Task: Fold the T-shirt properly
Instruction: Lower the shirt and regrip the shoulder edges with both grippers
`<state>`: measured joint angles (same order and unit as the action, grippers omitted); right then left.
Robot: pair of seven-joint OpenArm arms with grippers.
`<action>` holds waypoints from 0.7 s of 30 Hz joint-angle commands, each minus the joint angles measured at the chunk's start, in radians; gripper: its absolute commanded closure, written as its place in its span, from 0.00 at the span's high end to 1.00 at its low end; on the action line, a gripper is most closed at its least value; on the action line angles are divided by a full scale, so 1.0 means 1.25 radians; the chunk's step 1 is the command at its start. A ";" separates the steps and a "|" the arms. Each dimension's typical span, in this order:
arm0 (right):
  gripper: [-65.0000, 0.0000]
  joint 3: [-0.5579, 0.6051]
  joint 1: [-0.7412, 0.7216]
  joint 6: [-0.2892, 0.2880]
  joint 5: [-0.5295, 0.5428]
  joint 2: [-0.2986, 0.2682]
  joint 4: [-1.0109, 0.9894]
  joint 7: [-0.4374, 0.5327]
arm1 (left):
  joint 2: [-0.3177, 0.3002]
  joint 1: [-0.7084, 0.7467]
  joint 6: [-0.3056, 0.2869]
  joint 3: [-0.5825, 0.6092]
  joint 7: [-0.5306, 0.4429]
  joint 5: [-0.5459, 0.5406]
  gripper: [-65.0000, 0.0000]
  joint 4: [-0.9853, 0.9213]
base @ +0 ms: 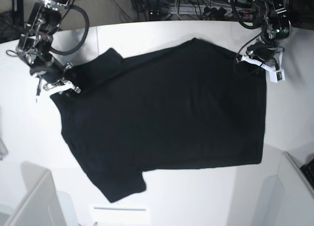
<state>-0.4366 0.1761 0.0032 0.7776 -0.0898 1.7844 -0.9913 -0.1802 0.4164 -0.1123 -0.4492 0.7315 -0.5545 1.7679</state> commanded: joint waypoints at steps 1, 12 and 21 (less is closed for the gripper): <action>0.00 -0.001 -0.020 -0.003 0.007 -0.006 -0.007 0.018 | -0.009 -0.011 -0.004 -0.005 -0.013 -0.005 0.00 0.005; 0.00 -0.001 -0.146 -0.003 0.007 -0.005 -0.154 0.022 | -0.009 -0.082 -0.002 -0.005 -0.013 -0.005 0.00 -0.064; 0.00 -0.001 -0.235 -0.003 0.007 -0.005 -0.244 0.022 | -0.010 -0.120 0.075 0.002 -0.013 -0.005 0.00 -0.078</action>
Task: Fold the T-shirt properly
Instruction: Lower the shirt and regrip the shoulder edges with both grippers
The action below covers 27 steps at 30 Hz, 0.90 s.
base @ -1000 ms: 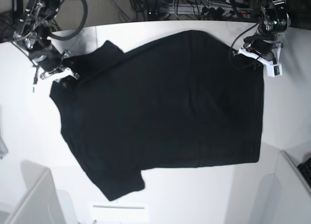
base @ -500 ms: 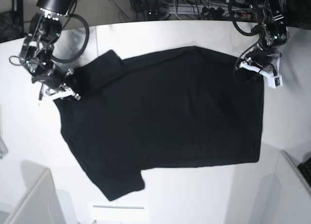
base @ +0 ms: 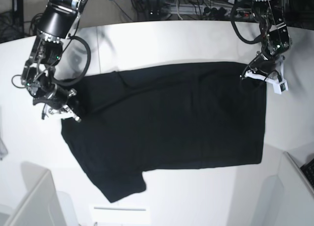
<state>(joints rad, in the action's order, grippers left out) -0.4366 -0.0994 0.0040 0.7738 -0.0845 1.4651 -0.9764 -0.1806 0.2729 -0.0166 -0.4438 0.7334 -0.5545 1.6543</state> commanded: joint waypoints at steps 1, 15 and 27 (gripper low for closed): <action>0.00 -0.001 -0.022 -0.004 0.010 -0.009 0.001 0.010 | -0.010 -0.007 -0.001 -0.002 -0.014 -0.005 0.00 0.013; 0.00 0.000 -0.054 -0.005 0.010 -0.015 -0.089 0.055 | -0.010 -0.100 -0.001 -0.009 0.067 -0.005 0.00 -0.034; 0.00 0.106 -0.043 -0.005 0.011 -0.032 -0.089 0.189 | -0.010 -0.122 -0.001 -0.009 0.067 -0.005 0.00 -0.045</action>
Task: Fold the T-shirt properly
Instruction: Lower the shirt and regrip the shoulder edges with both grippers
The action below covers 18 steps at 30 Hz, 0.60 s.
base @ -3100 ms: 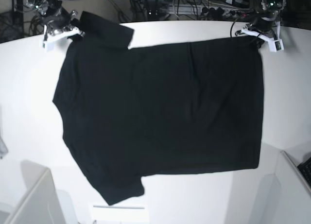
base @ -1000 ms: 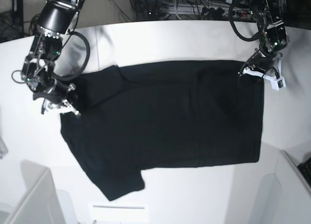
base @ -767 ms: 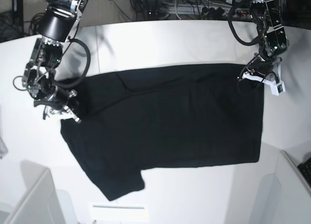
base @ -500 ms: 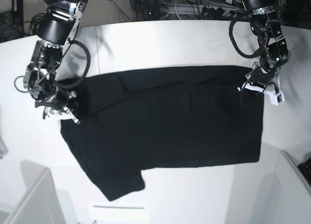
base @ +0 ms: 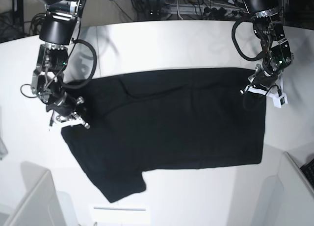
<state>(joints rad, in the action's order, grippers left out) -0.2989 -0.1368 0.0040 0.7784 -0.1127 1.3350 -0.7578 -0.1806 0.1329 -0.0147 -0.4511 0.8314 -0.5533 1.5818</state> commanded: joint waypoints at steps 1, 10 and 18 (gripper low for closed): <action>0.00 -0.005 -0.012 -0.005 0.008 -0.010 0.018 0.019 | -0.010 -0.010 -0.002 -0.003 -0.012 -0.006 0.00 0.013; 0.00 -0.007 0.017 -0.005 0.010 -0.011 0.046 0.047 | -0.010 -0.009 -0.002 -0.004 -0.012 -0.006 0.00 0.018; 0.00 -0.007 0.038 -0.003 0.009 -0.014 0.079 0.053 | -0.010 -0.010 -0.002 -0.004 -0.012 -0.007 0.00 0.018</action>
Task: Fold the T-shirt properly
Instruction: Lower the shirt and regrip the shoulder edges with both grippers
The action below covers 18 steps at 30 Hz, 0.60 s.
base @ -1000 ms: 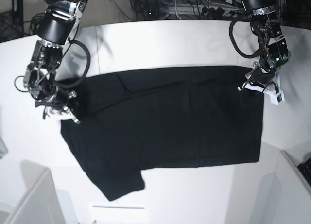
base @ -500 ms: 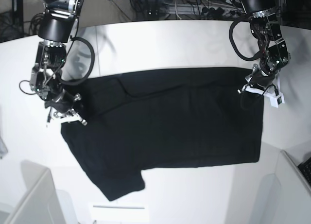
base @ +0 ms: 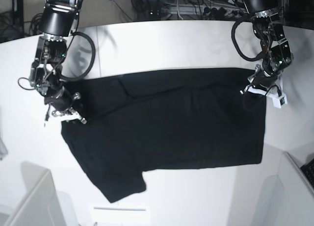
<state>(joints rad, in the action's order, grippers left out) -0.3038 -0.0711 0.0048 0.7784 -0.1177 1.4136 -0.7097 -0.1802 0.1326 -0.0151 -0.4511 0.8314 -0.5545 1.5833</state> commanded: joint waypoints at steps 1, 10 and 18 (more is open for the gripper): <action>0.00 -0.004 -0.014 -0.003 0.009 -0.010 0.016 0.016 | -0.010 -0.010 -0.002 -0.004 -0.012 -0.006 0.00 0.018; 0.00 -0.037 -0.001 -0.004 0.011 -0.003 0.049 0.016 | -0.007 -0.002 -0.003 -0.058 -0.008 -0.009 0.00 0.050; 0.00 -0.037 0.004 -0.004 0.009 0.006 0.057 0.015 | -0.007 -0.006 -0.003 -0.061 -0.007 -0.006 0.00 0.045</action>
<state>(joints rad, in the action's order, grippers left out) -0.3485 -0.0513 0.0059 0.7788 -0.0978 1.4666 -0.7097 -0.1749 0.1337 -0.0154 -0.5236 0.8413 -0.5549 1.6238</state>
